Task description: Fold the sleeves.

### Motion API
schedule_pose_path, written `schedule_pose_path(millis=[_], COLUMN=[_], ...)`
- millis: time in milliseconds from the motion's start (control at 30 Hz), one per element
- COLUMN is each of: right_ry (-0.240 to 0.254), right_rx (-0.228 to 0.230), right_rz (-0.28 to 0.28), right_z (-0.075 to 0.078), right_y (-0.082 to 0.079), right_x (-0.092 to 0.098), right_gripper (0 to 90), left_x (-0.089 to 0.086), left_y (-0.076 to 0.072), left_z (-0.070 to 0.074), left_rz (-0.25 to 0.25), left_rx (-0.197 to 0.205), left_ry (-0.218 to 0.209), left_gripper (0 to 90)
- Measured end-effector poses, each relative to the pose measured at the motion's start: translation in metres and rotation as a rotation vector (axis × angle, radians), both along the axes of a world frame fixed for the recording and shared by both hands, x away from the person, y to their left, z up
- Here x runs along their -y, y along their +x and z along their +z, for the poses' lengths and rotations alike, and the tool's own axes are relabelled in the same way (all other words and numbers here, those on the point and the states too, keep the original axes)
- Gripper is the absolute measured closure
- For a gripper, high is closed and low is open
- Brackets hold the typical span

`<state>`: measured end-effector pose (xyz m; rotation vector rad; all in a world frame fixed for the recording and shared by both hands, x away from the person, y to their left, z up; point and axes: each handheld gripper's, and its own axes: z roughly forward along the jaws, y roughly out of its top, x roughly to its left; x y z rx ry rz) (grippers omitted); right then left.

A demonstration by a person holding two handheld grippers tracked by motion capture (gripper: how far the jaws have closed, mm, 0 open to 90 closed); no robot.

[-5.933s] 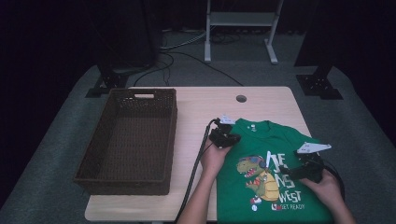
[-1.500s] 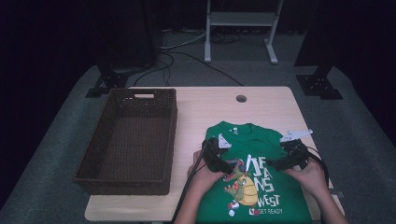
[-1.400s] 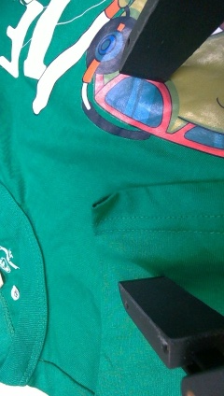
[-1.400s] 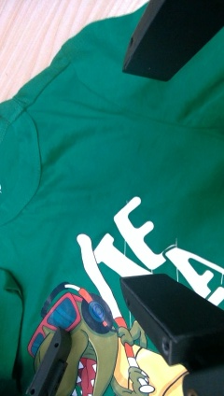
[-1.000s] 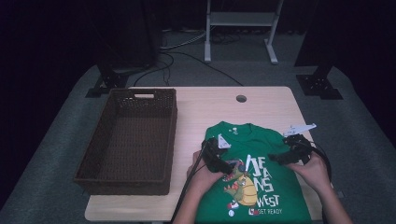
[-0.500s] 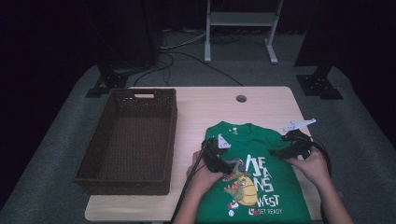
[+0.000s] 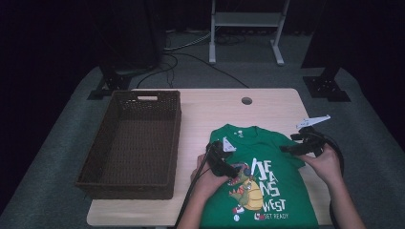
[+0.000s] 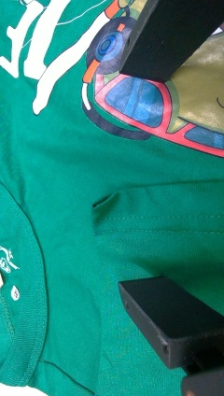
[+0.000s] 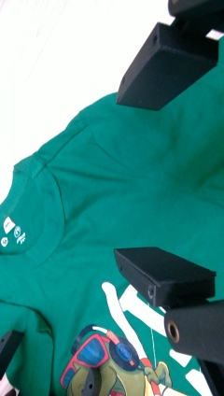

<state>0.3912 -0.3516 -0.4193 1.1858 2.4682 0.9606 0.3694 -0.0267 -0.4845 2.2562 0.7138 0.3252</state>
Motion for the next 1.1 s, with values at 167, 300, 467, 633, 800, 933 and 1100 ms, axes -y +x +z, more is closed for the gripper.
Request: schedule_pose_path(millis=[167, 300, 467, 633, 800, 933, 1100], right_ry=[-0.003, 0.003, 0.015, 0.011, 0.005, 0.007, -0.001], right_rx=[0.006, 0.017, 0.026, 0.033, 0.037, 0.039, 0.042], right_rz=[-0.016, -0.024, -0.040, -0.049, -0.075, -0.089, -0.116], right_z=[0.000, 0.000, -0.001, -0.002, -0.006, -0.008, -0.011], right_y=[0.003, 0.003, 0.001, 0.000, 0.000, 0.000, 0.000], right_x=[0.004, 0.008, 0.017, 0.021, 0.029, 0.033, 0.039], right_gripper=[25.9, 30.4, 39.2, 43.9, 50.7, 55.4, 62.2], left_x=[0.000, 0.000, 0.000, 0.000, 0.000, 0.000, 0.000], left_y=[0.000, 0.000, 0.000, 0.000, 0.000, 0.000, 0.000], left_z=[0.000, 0.000, 0.000, 0.000, 0.000, 0.000, 0.000], left_rz=[0.000, -0.001, -0.001, -0.001, -0.001, -0.001, -0.001], left_rx=[0.000, 0.000, 0.000, 0.000, 0.001, 0.001, 0.001], left_ry=[0.001, 0.003, 0.002, 0.003, 0.003, 0.003, 0.003], left_gripper=[0.0, 0.0, 0.0, 0.0, 0.0, 0.0, 0.0])
